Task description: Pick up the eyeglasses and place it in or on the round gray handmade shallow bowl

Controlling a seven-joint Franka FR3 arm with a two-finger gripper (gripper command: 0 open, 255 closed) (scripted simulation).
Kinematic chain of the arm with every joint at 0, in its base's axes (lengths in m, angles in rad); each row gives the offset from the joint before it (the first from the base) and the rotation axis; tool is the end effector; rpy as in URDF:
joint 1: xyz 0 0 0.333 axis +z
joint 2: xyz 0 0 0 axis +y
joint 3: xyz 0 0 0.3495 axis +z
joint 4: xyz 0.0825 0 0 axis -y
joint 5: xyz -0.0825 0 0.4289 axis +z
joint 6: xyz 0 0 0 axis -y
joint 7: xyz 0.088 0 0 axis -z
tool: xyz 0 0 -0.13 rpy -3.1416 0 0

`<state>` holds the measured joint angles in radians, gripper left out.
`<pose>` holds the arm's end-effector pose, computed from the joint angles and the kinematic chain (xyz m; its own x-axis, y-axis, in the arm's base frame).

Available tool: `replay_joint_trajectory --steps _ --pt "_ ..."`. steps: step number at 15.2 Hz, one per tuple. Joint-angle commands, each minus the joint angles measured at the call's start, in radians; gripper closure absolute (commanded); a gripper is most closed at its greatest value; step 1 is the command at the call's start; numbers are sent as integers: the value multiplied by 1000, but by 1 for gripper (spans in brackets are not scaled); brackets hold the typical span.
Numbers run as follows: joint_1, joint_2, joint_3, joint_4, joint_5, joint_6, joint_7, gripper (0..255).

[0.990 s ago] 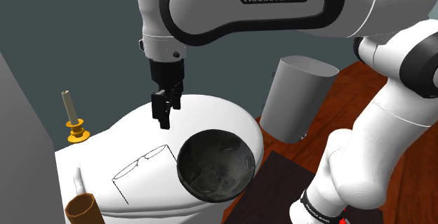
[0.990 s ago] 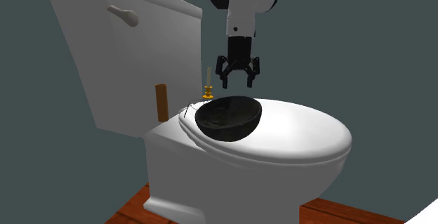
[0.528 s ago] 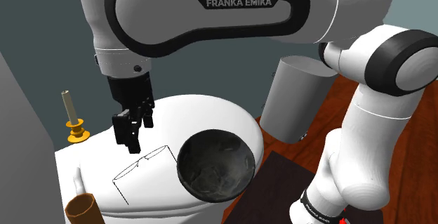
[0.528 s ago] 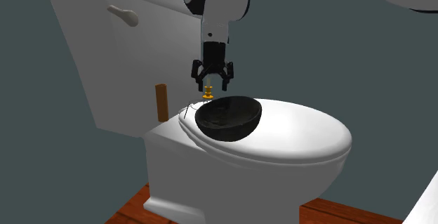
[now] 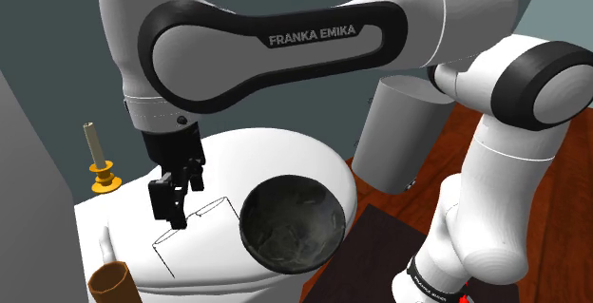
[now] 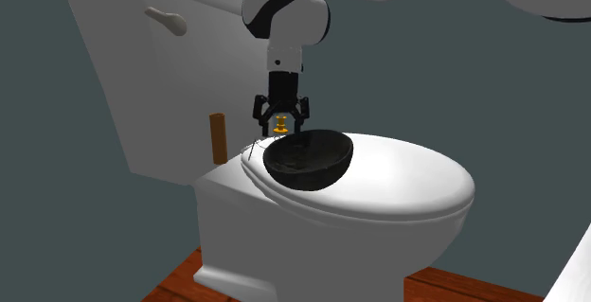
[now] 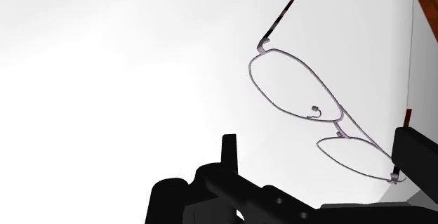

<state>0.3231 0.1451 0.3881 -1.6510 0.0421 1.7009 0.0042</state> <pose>0.4913 0.4132 0.5207 0.7605 0.6438 -0.0851 0.6369 -0.7650 -0.0954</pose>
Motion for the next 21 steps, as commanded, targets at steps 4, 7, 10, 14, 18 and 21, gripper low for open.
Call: replay_joint_trajectory --steps 4,7,10,14,18,21 --pt "0 0 0 -15 0 13 0 0" --pt "0 0 0 -14 0 13 0 0" --pt "1 0 0 -15 0 14 0 255" --pt "1 0 0 -16 0 14 0 255" --pt "1 0 0 -16 0 14 0 0" --pt "15 122 3 185 -7 -64 10 0"
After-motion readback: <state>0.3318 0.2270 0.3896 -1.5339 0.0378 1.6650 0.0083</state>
